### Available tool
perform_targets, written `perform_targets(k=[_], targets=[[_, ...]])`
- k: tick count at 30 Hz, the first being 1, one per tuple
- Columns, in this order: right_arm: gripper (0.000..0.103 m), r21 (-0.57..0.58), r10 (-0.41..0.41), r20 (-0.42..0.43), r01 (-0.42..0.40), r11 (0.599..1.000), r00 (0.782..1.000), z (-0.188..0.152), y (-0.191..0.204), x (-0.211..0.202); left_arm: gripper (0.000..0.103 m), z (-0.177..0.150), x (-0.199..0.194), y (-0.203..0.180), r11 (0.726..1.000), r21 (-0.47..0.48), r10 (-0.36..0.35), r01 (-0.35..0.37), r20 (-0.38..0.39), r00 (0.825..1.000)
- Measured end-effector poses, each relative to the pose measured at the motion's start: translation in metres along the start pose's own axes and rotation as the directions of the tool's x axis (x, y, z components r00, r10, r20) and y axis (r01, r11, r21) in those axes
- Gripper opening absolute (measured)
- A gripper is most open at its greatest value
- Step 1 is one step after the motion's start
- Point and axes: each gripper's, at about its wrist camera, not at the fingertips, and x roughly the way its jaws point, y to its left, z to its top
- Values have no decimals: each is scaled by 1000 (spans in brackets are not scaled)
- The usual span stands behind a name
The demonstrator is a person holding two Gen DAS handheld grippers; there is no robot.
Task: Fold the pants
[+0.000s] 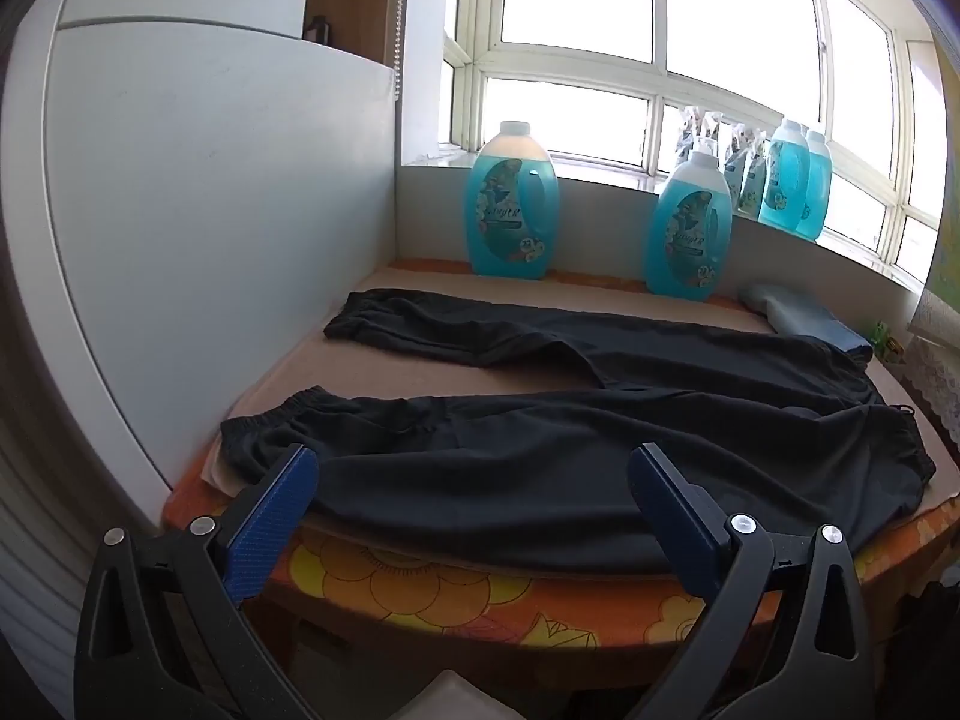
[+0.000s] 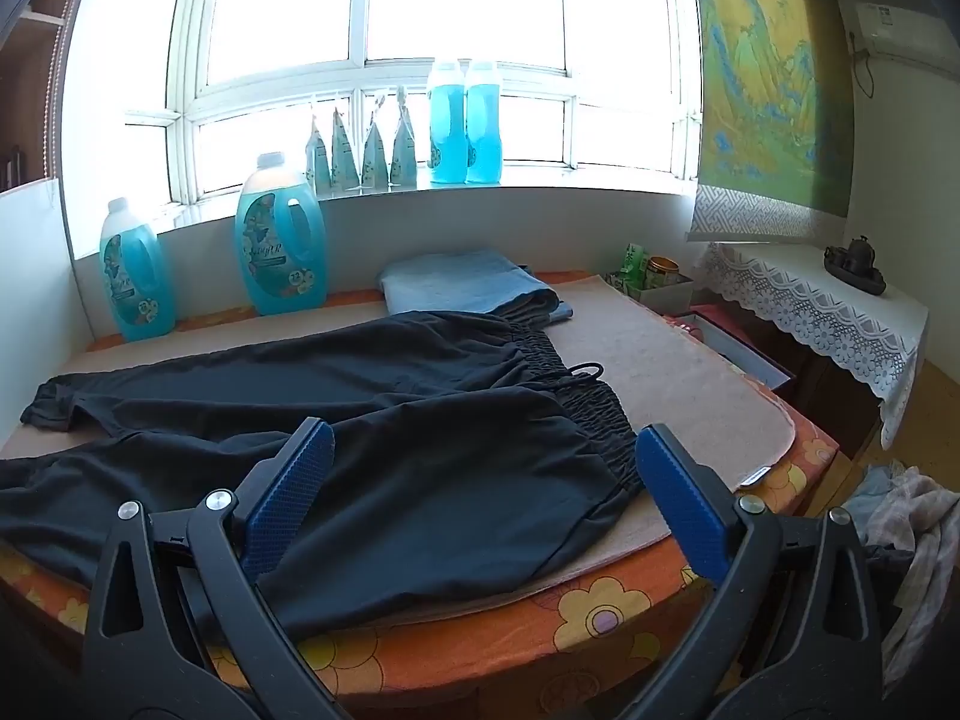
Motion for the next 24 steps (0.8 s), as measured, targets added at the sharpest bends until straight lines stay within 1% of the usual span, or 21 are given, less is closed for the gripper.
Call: perform_targets(k=[13, 24], targets=[[102, -12, 23, 8, -23, 1000, 1000, -5, 5, -11, 102, 0, -8, 3, 1000, -9, 20, -20, 23, 1000], [102, -7, 25, -1, -25, 1000, 1000, -5, 6, -8, 102, 1, -9, 1, 1000, 4, 24, -24, 34, 999]])
